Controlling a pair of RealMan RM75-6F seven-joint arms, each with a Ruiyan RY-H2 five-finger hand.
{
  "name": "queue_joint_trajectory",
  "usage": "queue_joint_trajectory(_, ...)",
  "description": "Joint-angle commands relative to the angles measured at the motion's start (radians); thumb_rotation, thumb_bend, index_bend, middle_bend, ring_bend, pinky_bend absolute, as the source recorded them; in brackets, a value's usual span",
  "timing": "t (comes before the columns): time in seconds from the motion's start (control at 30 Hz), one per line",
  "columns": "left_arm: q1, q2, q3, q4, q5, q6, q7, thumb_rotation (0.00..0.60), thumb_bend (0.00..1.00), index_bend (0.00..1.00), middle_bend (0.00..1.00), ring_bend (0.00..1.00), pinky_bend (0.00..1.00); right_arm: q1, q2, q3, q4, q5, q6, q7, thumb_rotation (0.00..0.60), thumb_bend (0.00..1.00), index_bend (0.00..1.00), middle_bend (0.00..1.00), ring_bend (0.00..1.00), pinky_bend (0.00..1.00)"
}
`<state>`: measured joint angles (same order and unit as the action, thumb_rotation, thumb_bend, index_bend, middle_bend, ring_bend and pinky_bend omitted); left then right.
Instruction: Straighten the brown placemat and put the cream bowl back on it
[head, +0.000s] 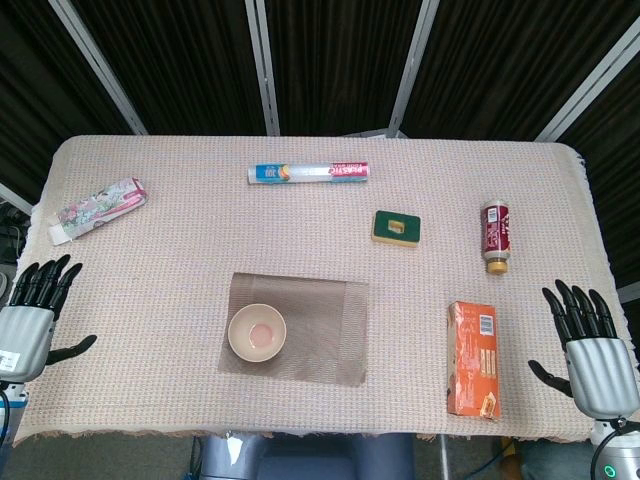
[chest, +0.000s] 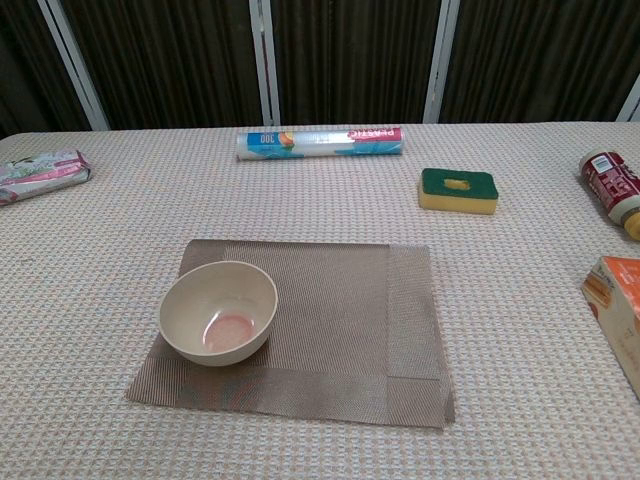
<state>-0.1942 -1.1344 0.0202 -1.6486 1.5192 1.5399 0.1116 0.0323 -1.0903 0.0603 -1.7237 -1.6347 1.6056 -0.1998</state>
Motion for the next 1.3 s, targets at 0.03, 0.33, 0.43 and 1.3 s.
queue_joint_trajectory(0.03,-0.003,-0.006,-0.004,0.01,-0.001,-0.015,-0.002,0.6,0.0,0.0,0.0,0.0,0.0,-0.002,0.002,-0.001,-0.004,0.001,0.0,-0.003,0.6,0.0,0.0,0.0,0.0,0.0)
queue_joint_trajectory(0.33,-0.069,-0.049,0.018,0.003,0.105,-0.114,-0.006,0.6,0.0,0.0,0.0,0.0,0.0,-0.001,0.007,-0.005,-0.01,0.007,-0.012,-0.005,0.6,0.0,0.0,0.0,0.0,0.0)
queue_joint_trajectory(0.43,-0.124,-0.093,0.023,0.003,0.159,-0.189,0.049,0.6,0.0,0.0,0.0,0.0,0.0,0.003,0.005,-0.004,-0.01,0.014,-0.021,-0.014,0.6,0.0,0.0,0.0,0.0,0.0)
queue_joint_trajectory(1.3,-0.314,-0.477,-0.008,0.239,0.14,-0.479,0.266,0.6,0.31,0.6,0.0,0.0,0.0,0.007,0.012,0.018,0.012,0.1,-0.055,0.008,0.6,0.0,0.0,0.0,0.0,0.0)
